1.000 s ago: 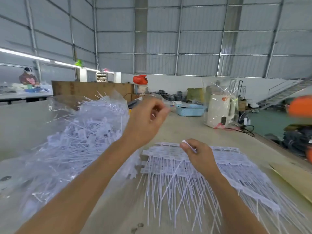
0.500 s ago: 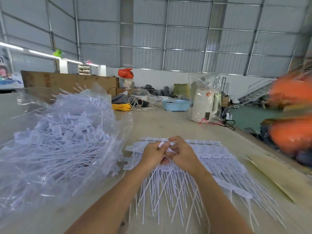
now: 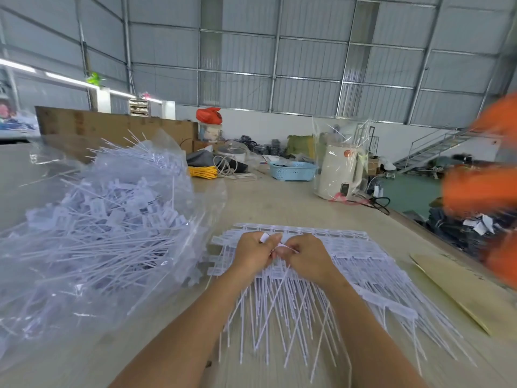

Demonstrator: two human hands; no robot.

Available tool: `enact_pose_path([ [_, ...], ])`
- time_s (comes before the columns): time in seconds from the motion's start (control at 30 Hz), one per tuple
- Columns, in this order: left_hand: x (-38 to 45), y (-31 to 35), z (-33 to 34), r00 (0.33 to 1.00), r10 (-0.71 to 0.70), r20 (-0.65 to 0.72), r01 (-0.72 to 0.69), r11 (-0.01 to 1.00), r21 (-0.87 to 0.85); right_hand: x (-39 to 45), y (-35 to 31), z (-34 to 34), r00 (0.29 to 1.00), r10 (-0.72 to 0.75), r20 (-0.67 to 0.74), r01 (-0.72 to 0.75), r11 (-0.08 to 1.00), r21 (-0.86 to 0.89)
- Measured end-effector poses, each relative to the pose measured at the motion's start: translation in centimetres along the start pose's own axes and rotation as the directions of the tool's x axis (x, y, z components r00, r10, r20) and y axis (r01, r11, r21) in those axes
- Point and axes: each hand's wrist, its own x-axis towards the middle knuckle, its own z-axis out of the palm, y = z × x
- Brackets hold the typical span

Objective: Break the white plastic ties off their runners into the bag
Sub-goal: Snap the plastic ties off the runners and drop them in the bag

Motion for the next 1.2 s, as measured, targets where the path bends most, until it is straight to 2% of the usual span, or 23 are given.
enact_pose_path([
  [0.17, 0.0, 0.6, 0.0, 0.995, -0.097, -0.026, 0.095, 0.994, -0.059, -0.6, -1.3, 0.3, 0.987, -0.079, -0.138, 0.025, 0.936, -0.351],
  [0.23, 0.3, 0.5, -0.4, 0.991, -0.074, -0.112, 0.085, 0.992, 0.092, -1.0, -2.0, -0.5, 0.972, -0.165, -0.165, 0.079, 0.898, -0.434],
  [0.27, 0.5, 0.4, -0.9, 0.983, -0.066, -0.172, 0.100, 0.975, 0.197, -1.2, -2.5, -1.1, 0.952, -0.216, -0.218, 0.107, 0.899, -0.425],
  [0.3, 1.0, 0.0, -1.5, 0.974, -0.059, -0.221, 0.111, 0.966, 0.232, -1.3, -3.0, -1.7, 0.917, -0.263, -0.300, 0.140, 0.916, -0.375],
  [0.33, 1.4, -0.2, -2.0, 0.968, -0.059, -0.244, 0.104, 0.979, 0.174, -1.3, -3.4, -2.2, 0.878, -0.285, -0.384, 0.178, 0.940, -0.291],
  [0.37, 1.5, -0.3, -2.3, 0.970, -0.069, -0.234, 0.082, 0.996, 0.046, -1.2, -3.8, -2.6, 0.862, -0.278, -0.425, 0.213, 0.958, -0.195],
  [0.43, 1.5, -0.1, -2.0, 0.985, -0.067, -0.161, 0.051, 0.994, -0.099, -1.2, -4.2, -2.6, 0.901, -0.252, -0.354, 0.241, 0.968, -0.076],
  [0.53, 0.6, 0.3, -0.4, 0.999, -0.044, 0.024, 0.046, 0.991, -0.127, -1.2, -3.8, -1.6, 0.949, -0.220, -0.228, 0.224, 0.975, -0.008],
  [0.63, 0.1, 0.7, 0.3, 0.982, -0.104, 0.159, 0.143, 0.956, -0.258, -0.8, -3.2, -0.9, 0.952, -0.161, -0.262, 0.183, 0.981, 0.063],
  [0.8, -0.7, 1.0, 0.0, 0.915, -0.158, 0.372, 0.287, 0.901, -0.324, -0.7, -2.2, -0.1, 0.967, -0.082, -0.241, 0.100, 0.993, 0.064],
  [0.9, -0.7, 0.7, -0.2, 0.905, -0.170, 0.391, 0.294, 0.912, -0.286, -0.6, -2.1, 0.1, 0.985, -0.083, -0.153, 0.098, 0.991, 0.094],
  [1.0, -0.4, 0.4, -0.2, 0.922, -0.171, 0.346, 0.286, 0.904, -0.316, -0.6, -2.4, 0.0, 0.998, -0.058, -0.032, 0.065, 0.946, 0.317],
  [1.07, -0.4, 0.3, -0.2, 0.935, -0.178, 0.307, 0.281, 0.899, -0.337, -0.4, -2.3, -0.1, 1.000, 0.007, 0.002, -0.007, 0.905, 0.426],
  [1.13, -0.4, 0.2, -0.3, 0.949, -0.185, 0.253, 0.267, 0.901, -0.341, -0.4, -2.1, -0.4, 0.997, 0.081, 0.000, -0.074, 0.903, 0.424],
  [1.2, -0.4, 0.1, -0.4, 0.966, -0.162, 0.202, 0.223, 0.917, -0.331, -0.6, -1.6, -0.9, 0.995, 0.101, 0.014, -0.100, 0.950, 0.297],
])
